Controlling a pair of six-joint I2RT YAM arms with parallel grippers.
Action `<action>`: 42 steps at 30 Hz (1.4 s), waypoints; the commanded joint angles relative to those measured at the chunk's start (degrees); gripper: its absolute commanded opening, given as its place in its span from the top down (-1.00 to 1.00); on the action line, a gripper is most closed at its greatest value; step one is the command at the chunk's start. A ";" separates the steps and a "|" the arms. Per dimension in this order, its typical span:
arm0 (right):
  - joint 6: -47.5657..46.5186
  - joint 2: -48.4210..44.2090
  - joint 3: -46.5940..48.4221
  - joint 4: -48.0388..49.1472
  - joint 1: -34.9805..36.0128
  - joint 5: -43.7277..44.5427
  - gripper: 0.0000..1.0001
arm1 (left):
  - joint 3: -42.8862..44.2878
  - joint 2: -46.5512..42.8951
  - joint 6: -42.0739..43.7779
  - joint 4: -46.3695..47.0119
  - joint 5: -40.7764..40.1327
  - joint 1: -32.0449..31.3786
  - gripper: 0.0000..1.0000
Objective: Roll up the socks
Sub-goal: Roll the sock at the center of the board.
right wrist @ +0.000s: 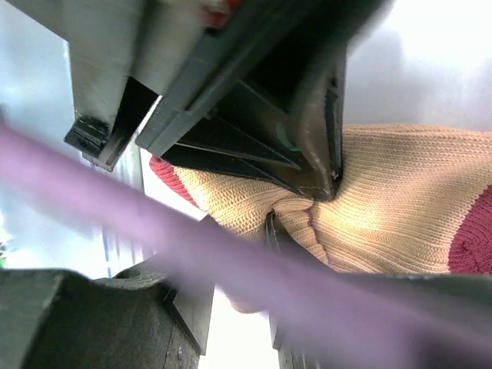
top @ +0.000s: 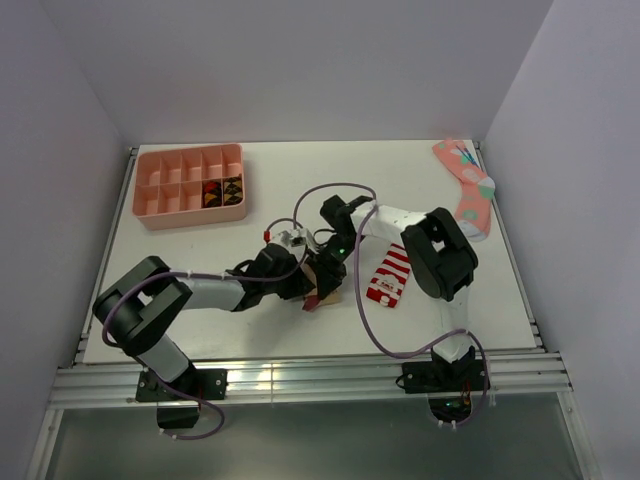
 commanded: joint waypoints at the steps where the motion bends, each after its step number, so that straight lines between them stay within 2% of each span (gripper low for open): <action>1: 3.55 3.42 0.59 -11.80 -2.28 -0.21 0.55 | -3.58 -0.13 5.93 -2.37 -7.91 -3.06 0.87; 5: 0.74 7.55 4.11 -17.26 -3.78 -2.15 0.56 | -6.21 -1.45 3.99 1.06 -10.11 -4.38 0.74; 13: 1.87 11.51 5.61 -18.23 -4.75 -0.75 0.56 | -13.25 -8.83 2.76 5.98 -16.52 -5.87 0.55; 18: 3.63 12.92 6.39 -17.88 -4.84 0.92 0.56 | -18.34 -16.37 2.76 8.53 -20.74 -7.10 0.32; 24: 5.74 13.98 7.10 -16.92 -4.57 3.29 0.57 | -22.83 -24.28 6.88 13.18 -24.44 -9.65 0.24; 30: 7.15 13.71 5.78 -14.98 -4.49 4.35 0.57 | -26.43 -31.50 15.58 21.80 -23.13 -12.99 0.10; 34: 7.41 14.33 5.87 -14.46 -4.49 4.70 0.57 | -26.18 -29.24 24.00 29.61 -18.13 -13.17 0.02; 36: 7.41 14.59 6.05 -14.37 -4.49 4.96 0.57 | -25.12 -26.00 25.60 31.73 -14.01 -13.17 0.01; 42: 7.24 14.86 5.78 -13.84 -4.49 5.06 0.57 | -22.66 -17.81 28.94 38.59 -9.43 -13.17 -0.05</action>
